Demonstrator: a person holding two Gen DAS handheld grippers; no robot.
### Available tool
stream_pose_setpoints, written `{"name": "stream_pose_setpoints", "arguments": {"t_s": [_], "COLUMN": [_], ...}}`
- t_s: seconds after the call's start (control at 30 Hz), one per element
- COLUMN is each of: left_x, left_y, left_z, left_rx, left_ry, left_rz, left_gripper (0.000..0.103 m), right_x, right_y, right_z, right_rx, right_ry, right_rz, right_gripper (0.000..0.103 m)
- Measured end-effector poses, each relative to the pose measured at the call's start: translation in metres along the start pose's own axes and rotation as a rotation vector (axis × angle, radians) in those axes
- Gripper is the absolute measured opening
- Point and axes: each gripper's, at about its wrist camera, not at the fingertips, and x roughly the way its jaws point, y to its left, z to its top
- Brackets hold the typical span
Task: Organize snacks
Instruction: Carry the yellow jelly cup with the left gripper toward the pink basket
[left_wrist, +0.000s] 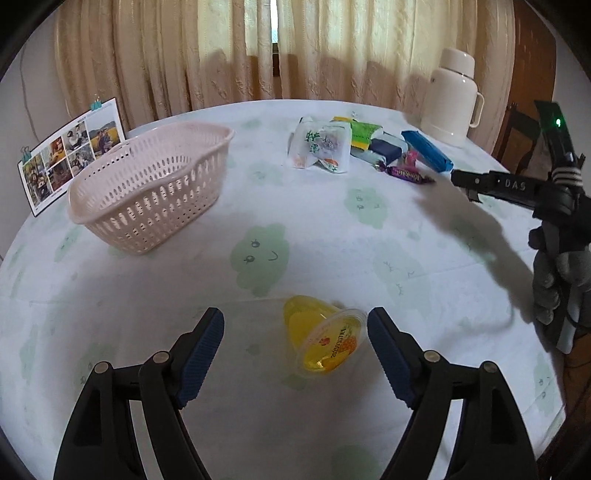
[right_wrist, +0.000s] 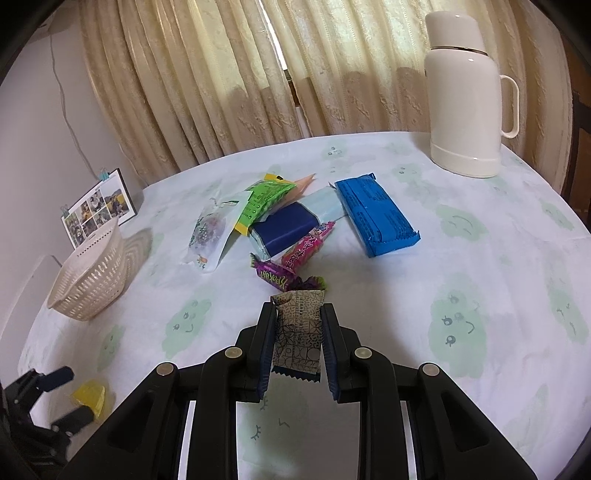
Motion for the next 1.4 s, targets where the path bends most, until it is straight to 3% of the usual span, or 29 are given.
{"name": "stream_pose_setpoints", "arguments": {"t_s": [0.07, 0.1, 0.13, 0.27, 0.37, 0.63, 0.67, 0.7, 0.97, 1.0, 1.03, 1.1, 1.4], "left_x": [0.0, 0.001, 0.003, 0.001, -0.014, -0.052, -0.056, -0.061, -0.078, -0.08, -0.08, -0.077, -0.017], "left_y": [-0.002, -0.003, -0.003, -0.004, 0.003, 0.033, 0.038, 0.043, 0.088, 0.094, 0.096, 0.105, 0.093], "left_z": [-0.001, -0.001, 0.0, 0.001, 0.004, 0.029, 0.032, 0.037, 0.063, 0.06, 0.058, 0.049, 0.026], "left_rx": [0.006, 0.01, 0.014, 0.021, -0.004, -0.082, -0.088, -0.093, -0.189, -0.202, -0.211, -0.25, -0.283], "left_ry": [-0.004, -0.001, 0.007, -0.007, -0.067, -0.2, -0.219, -0.239, -0.286, -0.287, -0.285, -0.268, -0.104], "left_rz": [-0.008, -0.018, -0.016, -0.033, -0.048, -0.001, 0.01, 0.026, 0.067, 0.076, 0.082, 0.1, 0.102], "left_gripper": [0.065, 0.051, 0.048, 0.047, 0.046, 0.041, 0.03, 0.007, 0.01, 0.019, 0.038, 0.065, 0.072], "right_x": [0.0, 0.001, 0.001, 0.0, -0.002, -0.002, -0.002, -0.002, -0.002, -0.002, -0.002, -0.003, -0.003], "right_y": [0.0, 0.0, 0.0, 0.001, 0.001, 0.001, 0.001, 0.001, 0.001, 0.001, 0.0, 0.0, 0.0], "right_z": [0.0, 0.0, -0.001, -0.001, -0.001, -0.001, -0.001, -0.001, -0.001, -0.001, -0.001, -0.001, -0.001], "right_rx": [0.003, 0.001, -0.001, -0.014, -0.01, -0.001, -0.001, 0.0, -0.002, -0.002, 0.0, 0.002, -0.003], "right_ry": [0.003, 0.005, 0.006, 0.004, 0.001, -0.002, -0.003, -0.003, 0.0, 0.0, 0.0, -0.001, -0.002], "right_rz": [0.003, 0.004, 0.005, 0.002, 0.003, 0.001, 0.001, 0.001, 0.0, 0.0, 0.0, 0.001, -0.004], "right_gripper": [0.025, 0.025, 0.025, 0.025, 0.025, 0.025, 0.025, 0.025, 0.025, 0.025, 0.025, 0.025, 0.025]}}
